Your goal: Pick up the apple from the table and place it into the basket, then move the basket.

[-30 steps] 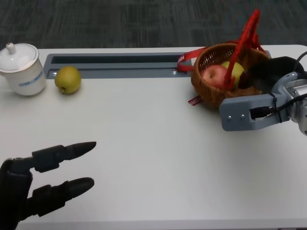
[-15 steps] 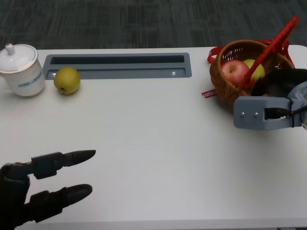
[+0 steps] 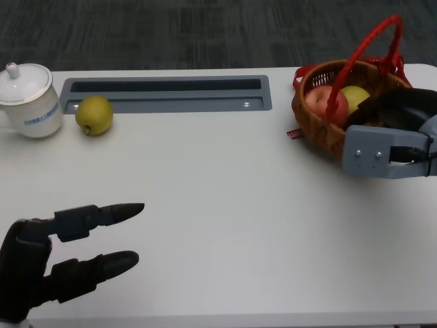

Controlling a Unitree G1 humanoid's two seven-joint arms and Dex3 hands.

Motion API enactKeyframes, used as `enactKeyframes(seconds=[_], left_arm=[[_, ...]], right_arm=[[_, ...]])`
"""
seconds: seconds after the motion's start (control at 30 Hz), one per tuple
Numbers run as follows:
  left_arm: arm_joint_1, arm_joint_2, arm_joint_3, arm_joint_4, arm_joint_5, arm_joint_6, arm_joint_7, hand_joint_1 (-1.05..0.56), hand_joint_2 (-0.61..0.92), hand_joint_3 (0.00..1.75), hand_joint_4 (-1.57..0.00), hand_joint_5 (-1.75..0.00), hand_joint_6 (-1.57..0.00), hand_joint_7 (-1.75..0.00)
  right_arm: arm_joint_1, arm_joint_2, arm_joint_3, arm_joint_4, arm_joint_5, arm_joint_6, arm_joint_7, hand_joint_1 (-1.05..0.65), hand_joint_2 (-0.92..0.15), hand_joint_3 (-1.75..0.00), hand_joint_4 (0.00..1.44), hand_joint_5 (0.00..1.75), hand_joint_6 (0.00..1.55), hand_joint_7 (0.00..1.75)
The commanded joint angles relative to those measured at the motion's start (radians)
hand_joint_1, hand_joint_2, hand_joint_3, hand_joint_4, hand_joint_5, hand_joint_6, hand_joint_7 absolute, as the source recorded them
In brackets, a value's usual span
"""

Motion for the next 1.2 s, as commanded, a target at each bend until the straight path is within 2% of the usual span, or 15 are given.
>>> enactKeyframes(seconds=[0.03,0.3,0.43,0.7,0.97,1.07,1.2], left_arm=[[-0.012,0.01,-0.005,0.015,-0.005,-0.001,-0.01,-0.34,0.84,0.0,-1.04,0.0,-0.99,0.0],[-0.045,0.007,-0.021,0.037,-0.018,0.007,-0.023,-0.34,0.84,0.0,-1.04,0.0,-0.98,0.0],[-0.061,0.008,-0.02,0.05,-0.004,0.0,-0.018,-0.35,0.84,0.0,-1.05,0.0,-0.98,0.0],[-0.085,0.004,-0.023,0.063,-0.005,-0.014,-0.017,-0.37,0.84,0.0,-1.05,-0.01,-0.99,-0.01],[-0.116,0.005,-0.03,0.097,-0.022,-0.036,-0.026,-0.38,0.84,0.0,-1.05,0.0,-0.98,0.0],[-0.124,0.009,-0.035,0.103,-0.023,-0.044,-0.027,-0.37,0.84,0.0,-1.05,-0.01,-0.98,0.0],[-0.135,0.009,-0.042,0.111,-0.032,-0.048,-0.031,-0.35,0.84,0.0,-1.06,-0.01,-0.98,0.0]], right_arm=[[0.0,-0.032,-0.016,-0.011,0.023,-0.037,0.003,-0.99,-0.81,-0.01,0.26,0.0,0.15,0.0],[-0.006,-0.07,-0.056,-0.027,0.074,-0.104,0.046,-0.89,-0.74,0.0,0.3,0.01,0.22,0.02],[0.01,-0.093,-0.088,-0.041,0.113,-0.147,0.061,-0.84,-0.75,-0.01,0.3,0.01,0.24,0.01],[0.102,-0.155,-0.167,-0.095,0.213,-0.355,0.069,-0.84,-0.8,-0.02,0.36,0.02,0.28,0.01],[0.299,-0.185,-0.244,-0.255,0.334,-0.663,0.081,-0.74,-0.84,-0.01,0.47,0.03,0.38,0.02],[0.399,-0.172,-0.264,-0.355,0.389,-0.721,0.106,-0.69,-0.85,-0.01,0.5,0.02,0.41,0.02],[0.527,-0.133,-0.271,-0.507,0.498,-0.742,0.186,-0.66,-0.87,-0.01,0.5,0.01,0.41,0.01]])
